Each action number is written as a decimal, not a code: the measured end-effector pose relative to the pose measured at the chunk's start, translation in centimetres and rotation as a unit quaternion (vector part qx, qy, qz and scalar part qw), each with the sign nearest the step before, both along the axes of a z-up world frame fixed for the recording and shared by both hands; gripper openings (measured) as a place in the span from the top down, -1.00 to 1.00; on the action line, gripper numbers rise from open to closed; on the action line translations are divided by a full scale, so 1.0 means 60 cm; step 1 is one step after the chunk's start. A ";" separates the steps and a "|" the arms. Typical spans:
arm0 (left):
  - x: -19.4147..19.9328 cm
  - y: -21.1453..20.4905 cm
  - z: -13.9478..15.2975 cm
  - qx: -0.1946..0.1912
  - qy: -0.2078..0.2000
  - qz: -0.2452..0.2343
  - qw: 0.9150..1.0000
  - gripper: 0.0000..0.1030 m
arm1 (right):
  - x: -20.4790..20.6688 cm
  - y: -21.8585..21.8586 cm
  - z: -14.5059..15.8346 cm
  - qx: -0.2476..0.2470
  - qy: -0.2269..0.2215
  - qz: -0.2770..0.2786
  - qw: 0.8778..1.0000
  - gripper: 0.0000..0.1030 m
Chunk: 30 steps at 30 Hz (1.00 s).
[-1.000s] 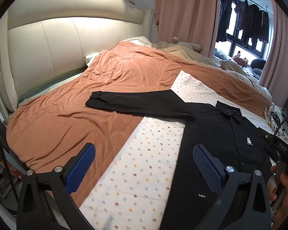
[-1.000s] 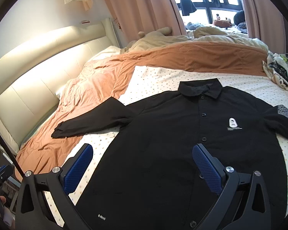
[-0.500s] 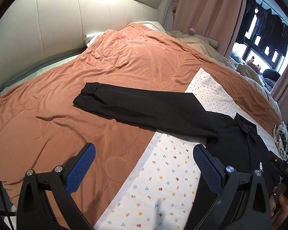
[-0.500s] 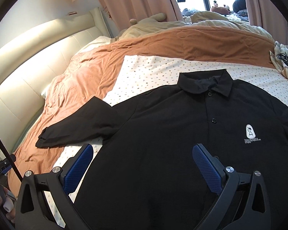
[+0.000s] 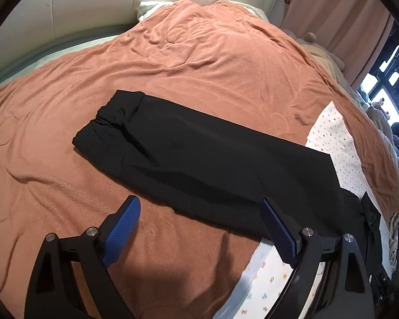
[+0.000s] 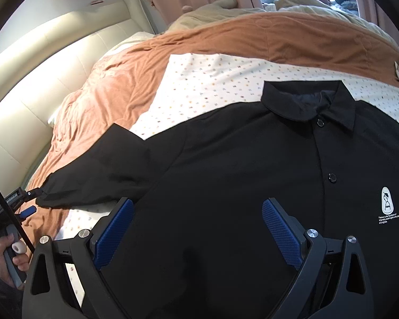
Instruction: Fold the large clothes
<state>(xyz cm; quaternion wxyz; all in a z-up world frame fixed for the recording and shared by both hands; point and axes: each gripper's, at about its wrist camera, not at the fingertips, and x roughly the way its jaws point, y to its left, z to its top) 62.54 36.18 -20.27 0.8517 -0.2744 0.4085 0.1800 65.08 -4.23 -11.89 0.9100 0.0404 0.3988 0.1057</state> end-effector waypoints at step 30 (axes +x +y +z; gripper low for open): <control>0.033 -0.126 0.300 0.117 -0.067 -0.078 0.988 0.91 | 0.115 -0.003 -0.134 0.303 0.144 0.049 0.941 -0.26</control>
